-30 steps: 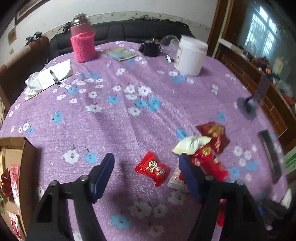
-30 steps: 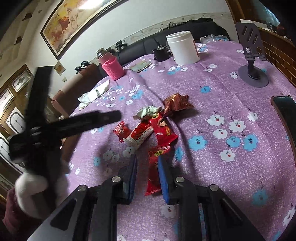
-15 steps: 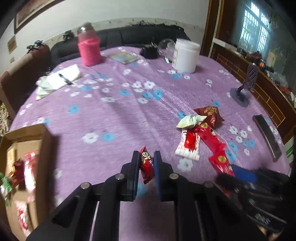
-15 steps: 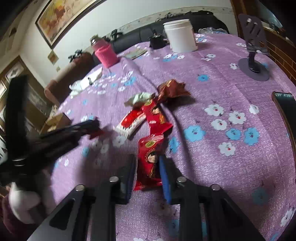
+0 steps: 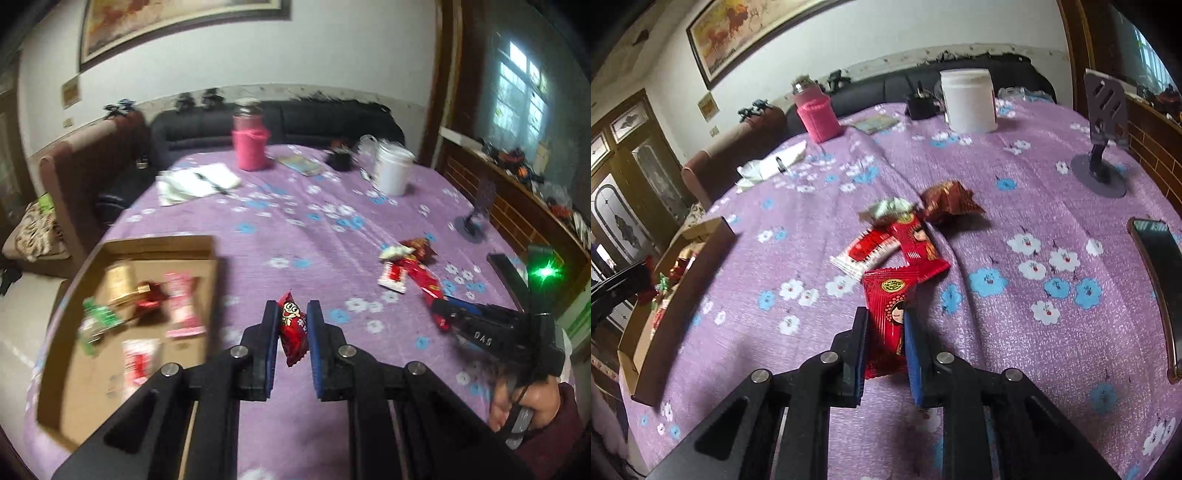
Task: Organize snacks
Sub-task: 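Carry both red snacks over the cardboard tray and open both tools to drop them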
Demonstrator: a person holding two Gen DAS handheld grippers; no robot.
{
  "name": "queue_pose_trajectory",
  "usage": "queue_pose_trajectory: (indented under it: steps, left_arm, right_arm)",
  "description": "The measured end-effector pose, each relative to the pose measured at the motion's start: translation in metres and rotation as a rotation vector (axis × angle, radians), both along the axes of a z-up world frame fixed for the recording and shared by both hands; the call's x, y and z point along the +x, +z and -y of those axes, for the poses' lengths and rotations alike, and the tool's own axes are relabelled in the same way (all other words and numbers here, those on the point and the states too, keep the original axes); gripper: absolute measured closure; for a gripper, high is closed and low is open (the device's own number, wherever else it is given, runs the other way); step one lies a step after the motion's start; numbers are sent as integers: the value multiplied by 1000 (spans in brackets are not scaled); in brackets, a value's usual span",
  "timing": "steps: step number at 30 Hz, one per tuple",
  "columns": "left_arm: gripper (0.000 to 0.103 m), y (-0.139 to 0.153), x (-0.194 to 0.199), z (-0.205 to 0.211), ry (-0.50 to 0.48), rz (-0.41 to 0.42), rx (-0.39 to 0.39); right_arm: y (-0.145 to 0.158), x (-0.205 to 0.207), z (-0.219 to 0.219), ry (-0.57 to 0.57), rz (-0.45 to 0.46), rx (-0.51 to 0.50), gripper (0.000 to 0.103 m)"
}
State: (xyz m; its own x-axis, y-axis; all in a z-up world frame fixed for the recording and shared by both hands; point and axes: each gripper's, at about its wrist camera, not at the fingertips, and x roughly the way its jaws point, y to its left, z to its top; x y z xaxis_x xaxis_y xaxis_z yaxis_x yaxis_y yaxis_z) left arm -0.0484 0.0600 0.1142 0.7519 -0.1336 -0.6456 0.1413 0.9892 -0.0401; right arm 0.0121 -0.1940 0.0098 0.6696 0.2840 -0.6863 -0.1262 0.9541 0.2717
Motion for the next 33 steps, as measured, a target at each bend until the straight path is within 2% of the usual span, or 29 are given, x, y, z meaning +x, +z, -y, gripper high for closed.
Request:
queue_pose_trajectory:
  steps: [2,6,12,15,18,22,27,30,32,33]
  left_arm:
    - [88,6,-11,-24,42,11,-8]
    - [88,7,-30,-79,135,17,-25]
    - [88,-17,-39,-147,251,-30,-64]
    - [88,-27,-37,-169,294,-49,-67]
    - [88,-37,-30,-187,322,-75,-56]
    - [88,-51,-20,-204,345,-114,-52]
    - [86,-61,-12,-217,357,-140,-67]
    - [73,-62,-11,-221,351,-139,-90]
    - [54,-59,-15,-222,354,-124,-97]
    - [51,-56,-18,-221,356,-111,-94]
  right_arm:
    - [5,-4,-6,-3,-2,-14,84]
    - [24,-20,-24,45,-3,43,84]
    - [65,-34,-96,210,26,72,83]
    - [73,-33,-139,297,13,88,83]
    - [70,-28,-185,370,-16,86,83]
    - [51,-20,-244,452,-76,67,83]
    - [27,-16,-297,526,-150,56,82]
    - [14,-16,-318,556,-181,49,82]
    - [8,-15,-329,569,-193,44,82]
    - [6,-14,-333,573,-197,44,82]
